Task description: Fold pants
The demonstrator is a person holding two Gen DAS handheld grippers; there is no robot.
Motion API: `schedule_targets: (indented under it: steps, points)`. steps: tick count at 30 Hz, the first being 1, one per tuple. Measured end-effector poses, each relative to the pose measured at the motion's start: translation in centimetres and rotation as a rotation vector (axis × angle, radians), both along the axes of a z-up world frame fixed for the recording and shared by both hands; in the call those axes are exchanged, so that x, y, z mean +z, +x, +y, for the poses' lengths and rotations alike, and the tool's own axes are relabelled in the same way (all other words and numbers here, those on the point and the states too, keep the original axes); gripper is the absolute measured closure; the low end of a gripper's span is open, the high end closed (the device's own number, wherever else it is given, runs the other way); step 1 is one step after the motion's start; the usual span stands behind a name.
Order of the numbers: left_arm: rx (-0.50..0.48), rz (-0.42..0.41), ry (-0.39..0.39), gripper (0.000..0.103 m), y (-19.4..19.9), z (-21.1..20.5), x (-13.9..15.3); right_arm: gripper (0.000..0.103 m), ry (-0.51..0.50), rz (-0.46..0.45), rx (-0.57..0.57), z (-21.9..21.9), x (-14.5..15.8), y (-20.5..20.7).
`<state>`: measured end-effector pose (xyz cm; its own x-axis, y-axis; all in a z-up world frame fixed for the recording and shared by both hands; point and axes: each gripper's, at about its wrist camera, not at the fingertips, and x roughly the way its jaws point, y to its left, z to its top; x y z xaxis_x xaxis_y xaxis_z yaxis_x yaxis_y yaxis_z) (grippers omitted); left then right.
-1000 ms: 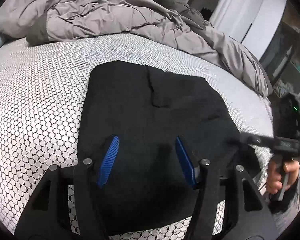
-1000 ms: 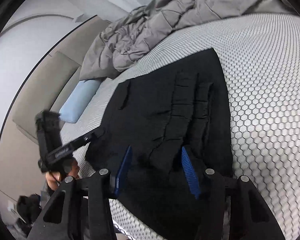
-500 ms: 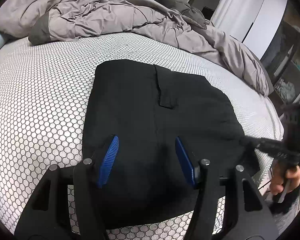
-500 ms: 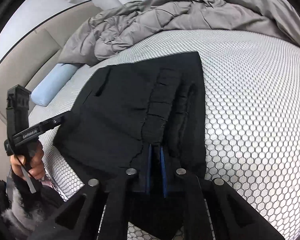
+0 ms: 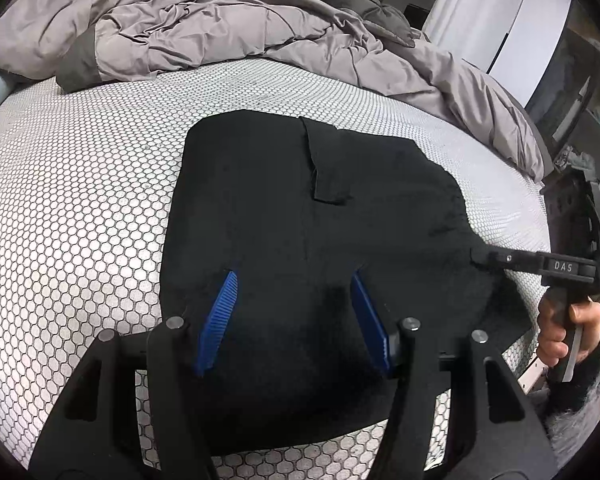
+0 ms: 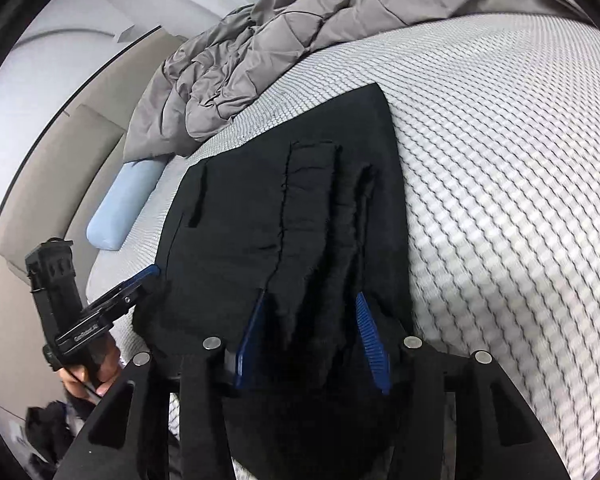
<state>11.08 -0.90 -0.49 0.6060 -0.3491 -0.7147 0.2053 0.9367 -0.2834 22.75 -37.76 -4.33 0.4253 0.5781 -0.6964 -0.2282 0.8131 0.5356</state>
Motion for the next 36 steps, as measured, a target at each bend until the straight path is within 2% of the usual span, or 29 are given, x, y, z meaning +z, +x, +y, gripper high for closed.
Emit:
schedule_targets:
  steps: [2, 4, 7, 10, 12, 14, 16, 17, 18, 20, 23, 25, 26, 29, 33, 36]
  points:
    - [0.003, 0.001, -0.008, 0.047, 0.0, 0.2, 0.0, 0.067, -0.004, -0.027, 0.015, 0.8, 0.1, 0.3]
    - [0.009, -0.001, -0.010, 0.047, -0.1, 0.4, 0.1, 0.084, -0.069, -0.088, 0.034, 1.9, 1.0, -0.3]
    - [0.022, -0.009, -0.028, 0.047, -0.4, 1.0, 0.5, 0.091, -0.024, -0.163, 0.031, 2.3, 4.0, -1.8]
    - [0.007, -0.012, -0.049, 0.047, -0.7, 1.5, 1.0, 0.091, 0.053, -0.237, 0.052, 1.6, 7.5, -4.8]
    - [-0.010, -0.020, -0.054, 0.046, -1.0, 1.7, 1.4, 0.092, 0.053, -0.254, 0.055, 1.1, 8.0, -6.5]
    - [-0.019, -0.032, -0.031, 0.046, -1.2, 1.6, 1.6, 0.091, 0.025, -0.209, 0.031, 1.0, 6.4, -6.4]
    - [-0.035, -0.029, -0.011, 0.046, -1.2, 1.2, 1.5, 0.086, -0.158, -0.103, -0.032, 0.8, 2.3, -4.8]
    - [-0.036, -0.028, 0.001, 0.046, -1.2, 0.9, 1.5, 0.082, -0.178, -0.067, -0.032, 0.7, 1.0, -4.2]
    - [-0.043, -0.026, 0.015, 0.046, -1.2, 0.6, 1.4, 0.079, -0.141, -0.029, -0.022, 0.3, 0.0, -3.5]
    - [-0.057, -0.033, 0.026, 0.046, -1.4, 0.1, 1.5, 0.076, -0.047, -0.018, -0.048, -0.9, 0.8, -3.5]
    - [-0.100, -0.048, 0.029, 0.046, -2.1, -0.8, 1.7, 0.074, -0.045, -0.131, -0.038, -1.1, 3.3, -4.9]
    - [-0.126, -0.050, 0.040, 0.046, -2.6, -1.6, 1.7, 0.074, 0.043, -0.134, 0.018, -0.8, 3.6, -5.1]
    - [-0.142, -0.051, 0.043, 0.046, -2.8, -2.0, 1.7, 0.074, 0.054, -0.125, 0.033, -0.6, 3.5, -5.0]
    - [-0.191, -0.058, 0.057, 0.044, -3.5, -3.7, 1.5, 0.074, 0.006, -0.069, 0.043, 0.3, 2.1, -4.2]
    - [-0.231, -0.052, 0.137, 0.042, -3.7, -5.8, 0.3, 0.074, 0.033, -0.059, 0.043, 0.6, 2.0, -3.8]
    - [-0.239, -0.053, 0.154, 0.040, -3.7, -6.2, 0.0, 0.074, 0.052, -0.032, 0.036, 0.5, 1.7, -3.3]
